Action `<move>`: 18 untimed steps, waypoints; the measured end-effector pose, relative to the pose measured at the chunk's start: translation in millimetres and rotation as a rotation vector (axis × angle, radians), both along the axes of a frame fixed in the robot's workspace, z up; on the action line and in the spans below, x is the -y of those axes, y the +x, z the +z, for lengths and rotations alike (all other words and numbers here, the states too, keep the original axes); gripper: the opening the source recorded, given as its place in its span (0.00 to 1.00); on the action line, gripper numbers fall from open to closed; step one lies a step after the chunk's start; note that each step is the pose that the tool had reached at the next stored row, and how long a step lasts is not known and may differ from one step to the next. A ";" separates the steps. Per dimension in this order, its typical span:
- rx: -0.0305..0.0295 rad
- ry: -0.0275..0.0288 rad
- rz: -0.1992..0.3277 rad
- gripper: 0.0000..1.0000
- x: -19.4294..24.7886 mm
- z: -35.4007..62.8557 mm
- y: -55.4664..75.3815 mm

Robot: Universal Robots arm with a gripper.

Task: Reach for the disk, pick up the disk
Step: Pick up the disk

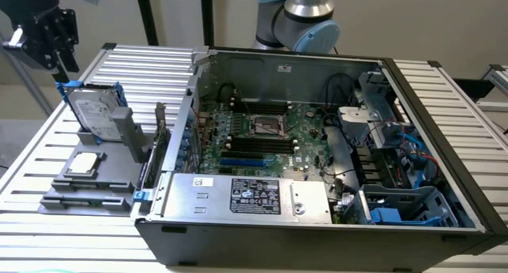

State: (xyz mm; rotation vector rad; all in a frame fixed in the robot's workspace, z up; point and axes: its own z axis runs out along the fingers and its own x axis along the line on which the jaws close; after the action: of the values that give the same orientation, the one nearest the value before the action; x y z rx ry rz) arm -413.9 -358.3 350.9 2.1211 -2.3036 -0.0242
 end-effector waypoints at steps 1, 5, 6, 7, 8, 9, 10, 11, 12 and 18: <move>0.0008 0.0000 0.000 0.42 -0.3 -0.5 0.0; 0.0041 0.0000 0.000 0.54 -2.2 -5.7 -0.2; 0.0045 0.0000 0.001 0.54 -2.7 -7.5 -0.2; 0.0050 0.0000 0.001 0.54 -3.4 -9.3 -0.4; 0.0053 0.0000 0.002 0.54 -4.2 -11.2 -0.6; 0.0054 0.0000 0.003 0.54 -4.9 -13.0 -0.9; 0.0057 0.0001 0.004 0.54 -5.6 -14.8 -1.2; 0.0058 0.0000 0.006 0.54 -6.3 -16.6 -1.5; 0.0059 0.0000 0.007 0.54 -7.0 -18.5 -1.9; 0.0059 0.0000 0.013 0.54 -7.8 -29.3 -3.7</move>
State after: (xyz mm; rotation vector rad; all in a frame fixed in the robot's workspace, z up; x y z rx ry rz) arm -417.6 -350.5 321.6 2.1394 -2.2924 -0.0179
